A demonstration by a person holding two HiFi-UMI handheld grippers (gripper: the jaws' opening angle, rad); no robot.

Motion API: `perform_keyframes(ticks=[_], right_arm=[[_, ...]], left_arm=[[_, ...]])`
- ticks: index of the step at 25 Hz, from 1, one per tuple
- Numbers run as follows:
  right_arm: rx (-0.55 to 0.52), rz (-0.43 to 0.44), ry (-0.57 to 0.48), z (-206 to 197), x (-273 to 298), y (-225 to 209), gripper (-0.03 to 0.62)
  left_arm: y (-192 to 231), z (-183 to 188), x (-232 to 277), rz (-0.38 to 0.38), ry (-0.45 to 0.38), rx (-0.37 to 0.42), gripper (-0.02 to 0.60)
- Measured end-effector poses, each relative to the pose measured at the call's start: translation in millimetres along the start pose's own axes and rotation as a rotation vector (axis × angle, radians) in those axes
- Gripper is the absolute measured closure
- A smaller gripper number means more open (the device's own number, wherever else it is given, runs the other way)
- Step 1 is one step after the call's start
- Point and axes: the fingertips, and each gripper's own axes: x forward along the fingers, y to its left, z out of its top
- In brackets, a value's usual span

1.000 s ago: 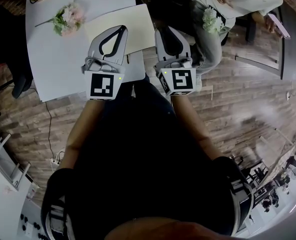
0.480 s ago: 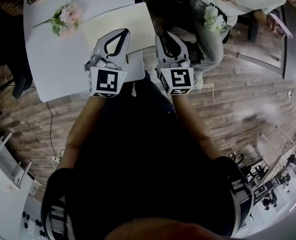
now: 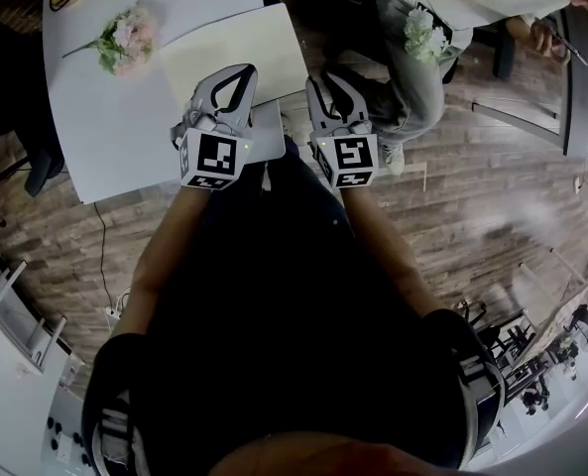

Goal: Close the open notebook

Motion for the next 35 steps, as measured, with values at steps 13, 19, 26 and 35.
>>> perform_keyframes(ticks=[13,19,26,35], right_arm=[[0.007,0.031,0.082,-36,3,0,0.540],[0.027,0.060,0.113,-47,7,-2,0.523],[0.066,0.095,0.169,-69,11,-3,0.514],[0.199,0.139,0.209,-88,17,-6,0.502]], left_arm=[[-20,-29,8,-0.047,0.081,-0.008,0.575],[-25,-42,11,-0.060,0.119,-0.020,0.575],[-28,-50,12,-0.062,0.151,-0.024,0.575],[-27,-55,12,-0.048,0.166,-0.040,0.574]])
